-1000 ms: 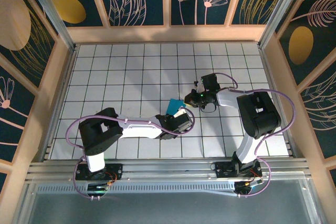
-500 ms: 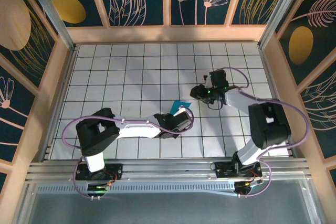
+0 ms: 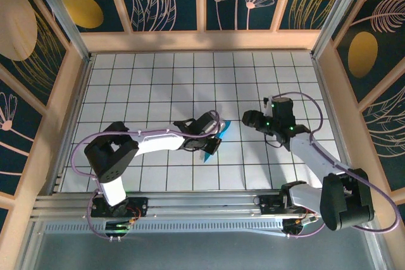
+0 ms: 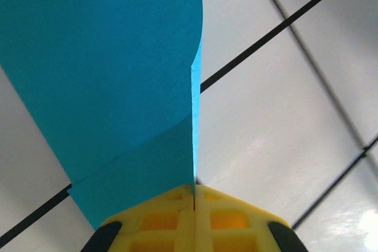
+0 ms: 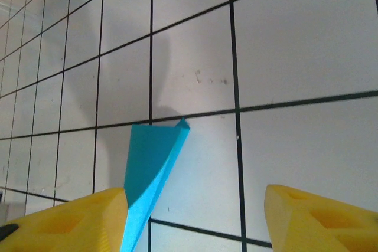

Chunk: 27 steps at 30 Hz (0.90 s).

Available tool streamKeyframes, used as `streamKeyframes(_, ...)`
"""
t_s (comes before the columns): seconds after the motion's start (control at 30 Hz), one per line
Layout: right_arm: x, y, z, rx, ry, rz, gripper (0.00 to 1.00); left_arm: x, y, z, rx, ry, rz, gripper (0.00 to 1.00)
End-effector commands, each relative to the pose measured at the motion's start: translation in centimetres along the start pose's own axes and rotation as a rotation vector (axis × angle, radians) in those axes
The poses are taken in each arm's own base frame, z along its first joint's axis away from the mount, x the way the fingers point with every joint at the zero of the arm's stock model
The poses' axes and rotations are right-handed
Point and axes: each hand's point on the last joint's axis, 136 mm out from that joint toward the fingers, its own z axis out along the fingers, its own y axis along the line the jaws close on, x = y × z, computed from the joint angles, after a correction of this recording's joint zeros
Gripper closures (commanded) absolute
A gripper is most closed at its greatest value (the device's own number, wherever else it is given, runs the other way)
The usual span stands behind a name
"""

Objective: Fold a paper plane with a square sheet of paper (fold left side to right side)
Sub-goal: Fold the wing for the fifth time at the center of the table.

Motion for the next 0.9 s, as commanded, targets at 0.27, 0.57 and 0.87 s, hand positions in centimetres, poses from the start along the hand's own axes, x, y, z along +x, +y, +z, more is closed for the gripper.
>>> streamKeyframes(0.27,3.2,1.7,0.4,-0.203,0.037,0.060,0.43,-2.2,-1.0,0.6,0.359,-0.003,-0.335,1.00)
streamKeyframes(0.57,5.0,1.5,1.9,-0.220,0.082,0.156,0.52,-2.3,-1.2,1.2,0.497,-0.012,-0.440,1.00)
streamKeyframes(0.87,5.1,2.6,3.5,-0.237,0.087,0.197,0.54,-3.0,-1.3,0.4,0.595,-0.052,-0.513,1.00)
